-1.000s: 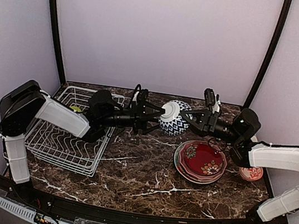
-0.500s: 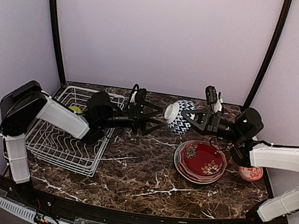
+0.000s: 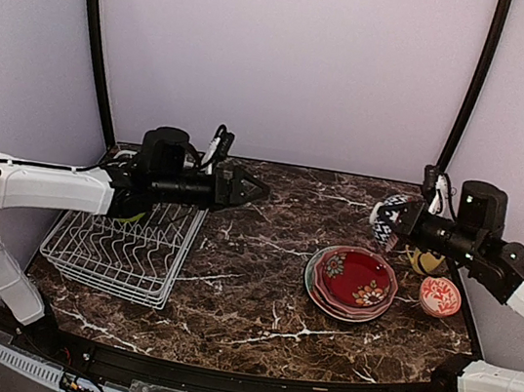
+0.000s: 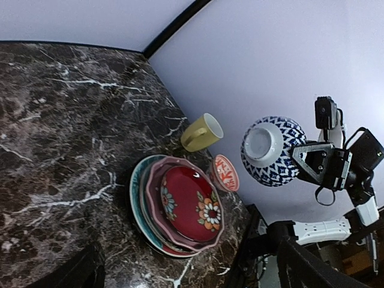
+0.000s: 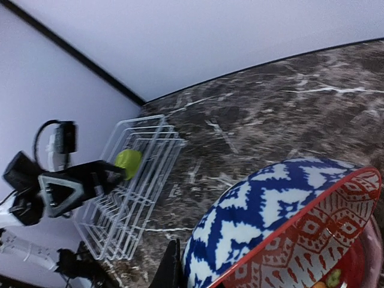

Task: Unload the mixed dishes from the dish rack
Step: Pass from the left arm to the right, then place the bowl in the bowl.

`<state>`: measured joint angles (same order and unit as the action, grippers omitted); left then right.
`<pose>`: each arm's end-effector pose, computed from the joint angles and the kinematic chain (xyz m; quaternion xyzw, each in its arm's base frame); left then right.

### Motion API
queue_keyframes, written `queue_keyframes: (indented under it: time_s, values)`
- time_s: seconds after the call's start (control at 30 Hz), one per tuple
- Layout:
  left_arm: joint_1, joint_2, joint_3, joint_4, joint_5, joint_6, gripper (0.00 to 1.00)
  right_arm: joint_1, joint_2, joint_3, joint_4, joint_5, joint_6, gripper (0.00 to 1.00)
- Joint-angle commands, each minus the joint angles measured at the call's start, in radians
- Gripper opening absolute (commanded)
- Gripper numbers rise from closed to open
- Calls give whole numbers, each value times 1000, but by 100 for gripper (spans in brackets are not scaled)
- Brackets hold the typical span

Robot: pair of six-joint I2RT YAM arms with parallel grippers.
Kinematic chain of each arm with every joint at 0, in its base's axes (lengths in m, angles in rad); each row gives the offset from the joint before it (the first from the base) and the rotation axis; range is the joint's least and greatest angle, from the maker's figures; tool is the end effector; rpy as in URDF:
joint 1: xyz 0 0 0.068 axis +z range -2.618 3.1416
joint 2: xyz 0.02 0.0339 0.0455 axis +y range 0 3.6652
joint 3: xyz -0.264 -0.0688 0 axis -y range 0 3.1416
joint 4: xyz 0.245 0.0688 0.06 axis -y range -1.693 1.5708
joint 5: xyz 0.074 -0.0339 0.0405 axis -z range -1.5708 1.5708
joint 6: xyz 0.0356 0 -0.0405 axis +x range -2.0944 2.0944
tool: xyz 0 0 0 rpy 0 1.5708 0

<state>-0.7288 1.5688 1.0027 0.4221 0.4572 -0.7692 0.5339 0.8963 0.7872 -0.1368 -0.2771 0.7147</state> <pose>0.2605 -0.2537 0.2815 0.1334 0.7393 -0.5595 0.3501 0.1760 0.1153 0.3263 -0.0141 0.7854 0.4444 0.4306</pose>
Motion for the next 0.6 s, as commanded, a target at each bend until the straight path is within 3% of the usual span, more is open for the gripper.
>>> queue_keyframes:
  time_s: [0.0, 0.1, 0.2, 0.4, 0.57]
  values:
    - [0, -135, 42, -335, -274, 279, 99, -21, -118, 55, -549, 583, -2, 0]
    - [2, -220, 25, -389, -361, 345, 99, -48, -151, 71, -742, 744, 97, 0]
    - [6, -285, -18, -352, -406, 371, 99, -106, -138, 73, -823, 781, 146, 0]
    - [33, -381, -81, -328, -420, 353, 99, -320, -12, 54, -793, 635, 55, 0]
    - [38, -387, -73, -379, -403, 334, 99, -400, 104, 73, -698, 481, -54, 0]
